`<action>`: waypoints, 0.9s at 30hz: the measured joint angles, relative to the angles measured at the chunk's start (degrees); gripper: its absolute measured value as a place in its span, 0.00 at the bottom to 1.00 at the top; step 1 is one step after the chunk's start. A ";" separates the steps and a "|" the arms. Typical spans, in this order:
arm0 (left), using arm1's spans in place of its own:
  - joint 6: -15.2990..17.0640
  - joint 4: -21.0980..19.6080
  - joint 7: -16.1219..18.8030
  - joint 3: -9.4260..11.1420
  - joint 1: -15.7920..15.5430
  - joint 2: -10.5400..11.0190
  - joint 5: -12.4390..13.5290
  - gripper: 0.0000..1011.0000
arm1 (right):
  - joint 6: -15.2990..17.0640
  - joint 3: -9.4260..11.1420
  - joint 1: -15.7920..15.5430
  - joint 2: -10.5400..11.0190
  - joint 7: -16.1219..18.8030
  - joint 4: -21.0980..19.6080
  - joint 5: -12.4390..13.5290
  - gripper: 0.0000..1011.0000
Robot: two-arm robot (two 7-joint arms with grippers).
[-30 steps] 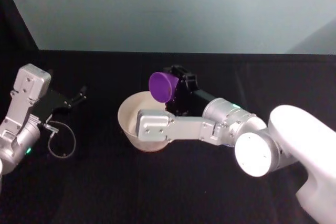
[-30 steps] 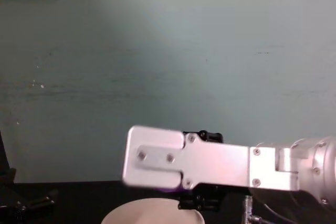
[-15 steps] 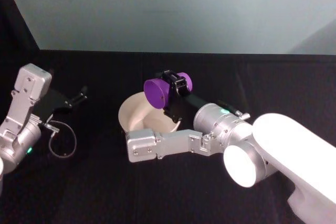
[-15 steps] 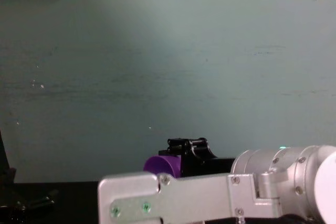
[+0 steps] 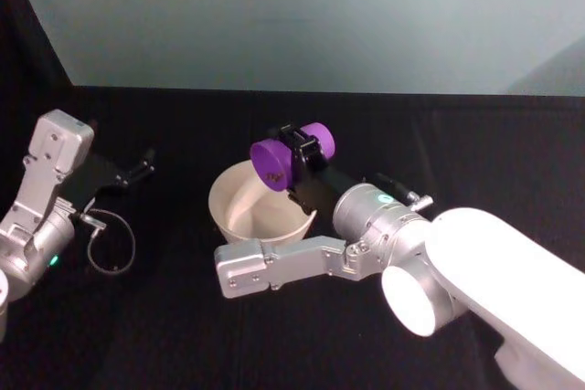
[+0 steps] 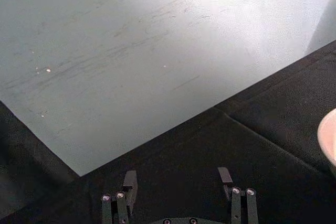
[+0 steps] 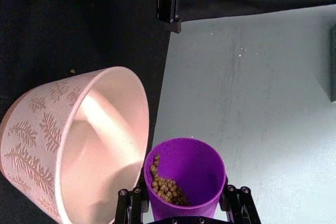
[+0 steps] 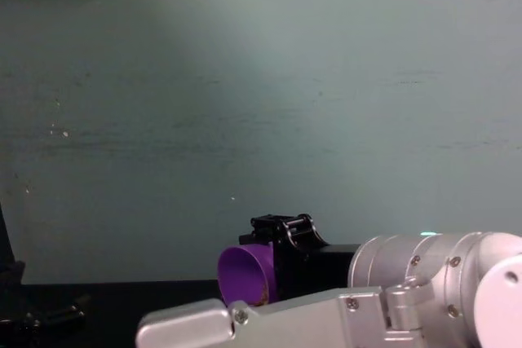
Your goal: Pick up the cup and pour the mung beans from the cup into the bowl.
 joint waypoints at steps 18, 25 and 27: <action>0.00 0.00 0.00 0.00 0.00 0.00 0.00 0.99 | -0.27 -1.25 0.25 -0.47 1.71 0.01 -7.39 0.72; 0.00 0.00 0.00 0.00 0.00 0.00 0.00 0.99 | -0.75 -0.91 -0.12 -0.74 2.13 -0.02 -8.55 0.72; 0.00 0.00 0.00 0.00 0.00 0.00 0.00 0.99 | -0.97 -0.62 -0.34 -0.82 2.19 -0.09 -8.80 0.72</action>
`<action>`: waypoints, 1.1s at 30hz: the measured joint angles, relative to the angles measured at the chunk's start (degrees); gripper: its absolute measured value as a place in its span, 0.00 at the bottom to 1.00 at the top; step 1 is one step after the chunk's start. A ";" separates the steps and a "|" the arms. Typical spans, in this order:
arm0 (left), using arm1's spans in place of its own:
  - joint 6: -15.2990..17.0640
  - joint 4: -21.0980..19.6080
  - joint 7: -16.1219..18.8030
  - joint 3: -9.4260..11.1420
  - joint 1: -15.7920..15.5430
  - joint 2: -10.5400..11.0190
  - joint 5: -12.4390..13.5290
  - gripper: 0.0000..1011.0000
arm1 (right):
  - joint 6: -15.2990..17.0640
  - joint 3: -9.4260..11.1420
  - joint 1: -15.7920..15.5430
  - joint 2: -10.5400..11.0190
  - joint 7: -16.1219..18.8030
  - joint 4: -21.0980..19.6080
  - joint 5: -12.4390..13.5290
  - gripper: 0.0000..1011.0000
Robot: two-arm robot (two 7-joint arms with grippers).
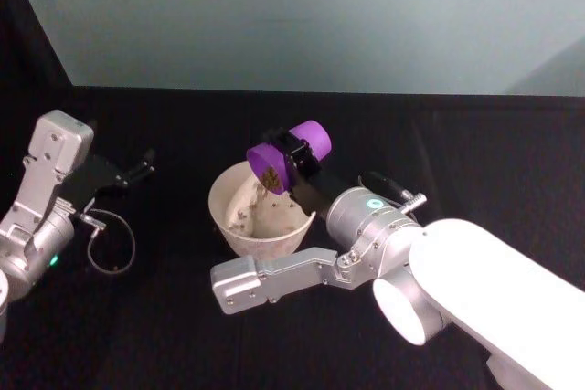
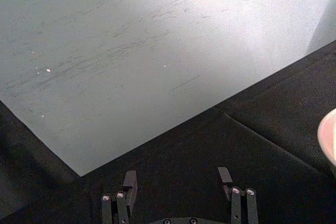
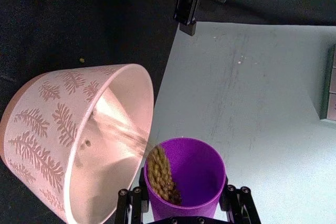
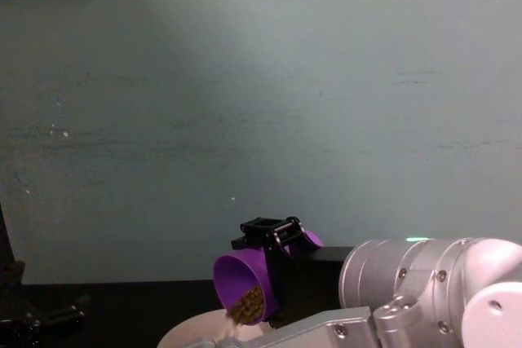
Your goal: Pick up the cup and pour the mung beans from the cup into the bowl.
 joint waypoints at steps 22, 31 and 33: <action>0.00 0.00 0.00 0.00 0.00 0.00 0.00 0.99 | -1.40 1.84 -1.39 -0.61 0.80 -0.51 -2.59 0.72; 0.00 0.00 0.00 0.00 0.00 0.00 0.00 0.99 | -1.56 1.42 -1.32 -0.40 1.03 -0.93 -4.39 0.72; 0.00 0.00 0.00 0.00 0.00 0.00 0.00 0.99 | -1.60 1.40 -1.32 -0.38 1.06 -0.97 -4.54 0.72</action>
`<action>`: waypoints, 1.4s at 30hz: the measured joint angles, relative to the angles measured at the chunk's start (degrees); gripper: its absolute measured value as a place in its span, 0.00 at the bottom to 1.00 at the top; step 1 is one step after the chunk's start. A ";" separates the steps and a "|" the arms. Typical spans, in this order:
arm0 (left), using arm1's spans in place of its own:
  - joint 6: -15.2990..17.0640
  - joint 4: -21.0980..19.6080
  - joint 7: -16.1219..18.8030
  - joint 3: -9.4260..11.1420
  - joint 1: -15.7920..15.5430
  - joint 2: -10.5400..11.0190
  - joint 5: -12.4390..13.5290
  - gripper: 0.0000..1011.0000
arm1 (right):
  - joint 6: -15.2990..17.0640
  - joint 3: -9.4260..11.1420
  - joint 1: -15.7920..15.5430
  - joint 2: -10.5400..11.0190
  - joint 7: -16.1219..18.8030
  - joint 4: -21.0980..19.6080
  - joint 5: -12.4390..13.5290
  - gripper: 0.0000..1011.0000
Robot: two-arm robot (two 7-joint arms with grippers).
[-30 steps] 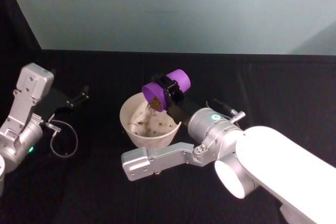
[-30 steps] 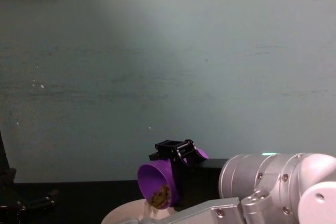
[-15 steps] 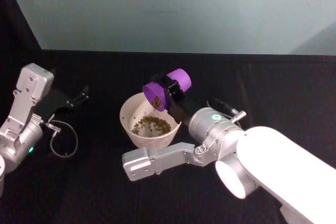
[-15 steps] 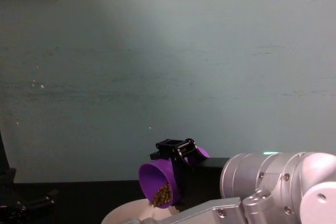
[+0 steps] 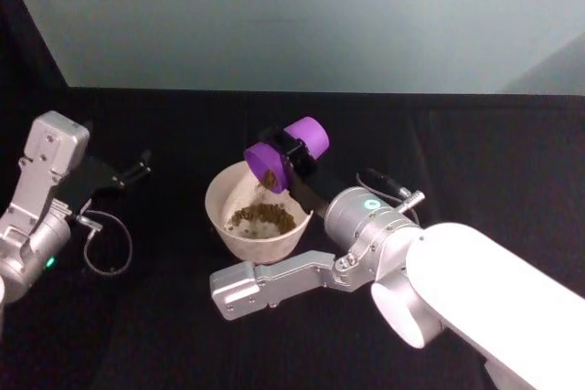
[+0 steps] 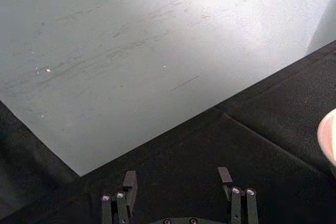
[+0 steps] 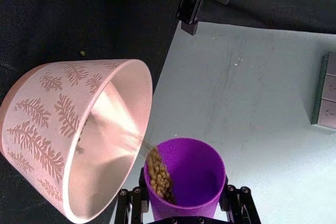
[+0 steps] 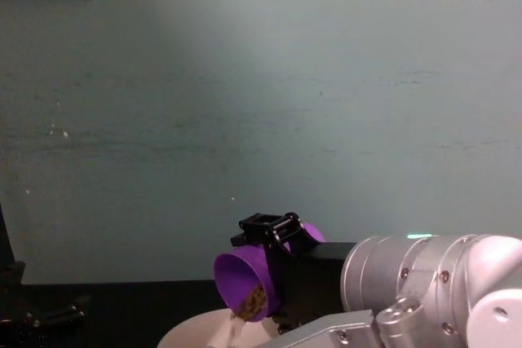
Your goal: Pick up the cup and pour the mung beans from the cup into the bowl.
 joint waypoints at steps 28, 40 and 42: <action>0.00 0.00 0.00 0.00 0.00 0.00 0.00 0.99 | -0.16 -0.73 0.40 0.18 0.74 -0.15 -2.14 0.72; 0.00 0.00 0.00 0.00 0.00 0.00 0.00 0.99 | 0.67 -0.77 0.44 -0.07 1.51 -0.08 -2.77 0.72; 0.00 0.00 0.00 0.00 0.00 0.00 0.00 0.99 | 0.82 -0.77 0.43 -0.12 1.66 -0.11 -2.99 0.72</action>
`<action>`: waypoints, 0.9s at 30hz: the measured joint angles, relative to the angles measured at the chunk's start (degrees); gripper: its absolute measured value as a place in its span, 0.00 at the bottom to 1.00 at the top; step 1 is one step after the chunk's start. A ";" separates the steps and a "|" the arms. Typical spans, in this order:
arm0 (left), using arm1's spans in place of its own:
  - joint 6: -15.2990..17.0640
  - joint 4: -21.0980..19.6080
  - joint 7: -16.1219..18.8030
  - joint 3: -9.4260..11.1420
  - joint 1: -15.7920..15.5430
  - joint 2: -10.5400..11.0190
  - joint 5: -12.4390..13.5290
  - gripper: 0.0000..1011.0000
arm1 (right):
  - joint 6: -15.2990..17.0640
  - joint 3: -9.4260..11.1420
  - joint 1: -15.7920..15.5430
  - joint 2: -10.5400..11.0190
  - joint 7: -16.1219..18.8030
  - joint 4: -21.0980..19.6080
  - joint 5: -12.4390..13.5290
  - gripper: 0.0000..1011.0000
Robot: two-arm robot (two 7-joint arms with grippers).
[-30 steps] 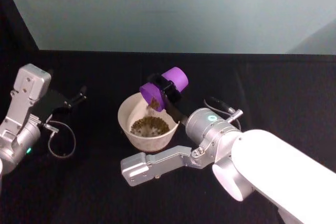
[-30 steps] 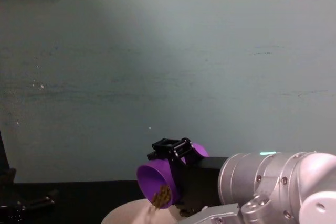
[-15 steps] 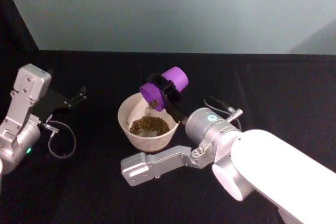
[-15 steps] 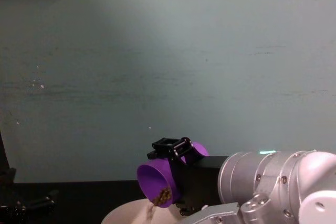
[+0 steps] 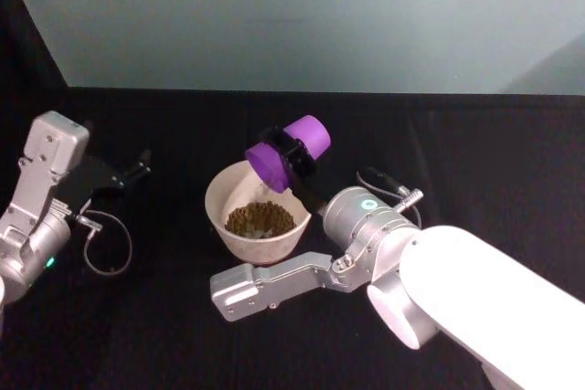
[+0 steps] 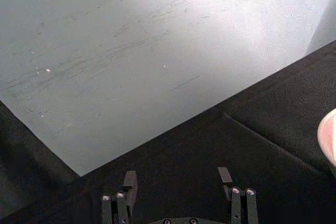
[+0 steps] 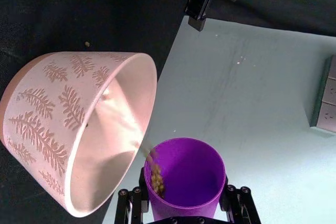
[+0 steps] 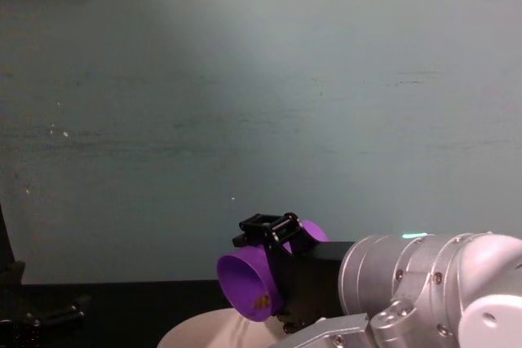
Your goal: Pick up the cup and pour the mung beans from the cup into the bowl.
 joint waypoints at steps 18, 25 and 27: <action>0.00 0.00 0.00 0.00 0.00 0.00 0.00 0.99 | 1.66 -1.29 0.39 -0.25 0.92 0.00 -4.66 0.72; 0.00 0.00 0.00 0.00 0.00 0.00 0.00 0.99 | 1.95 -2.21 0.75 -0.21 0.95 0.21 -7.00 0.72; 0.00 0.00 0.00 0.00 0.00 0.00 0.00 0.99 | 2.02 -2.44 0.84 -0.14 0.97 0.20 -7.59 0.72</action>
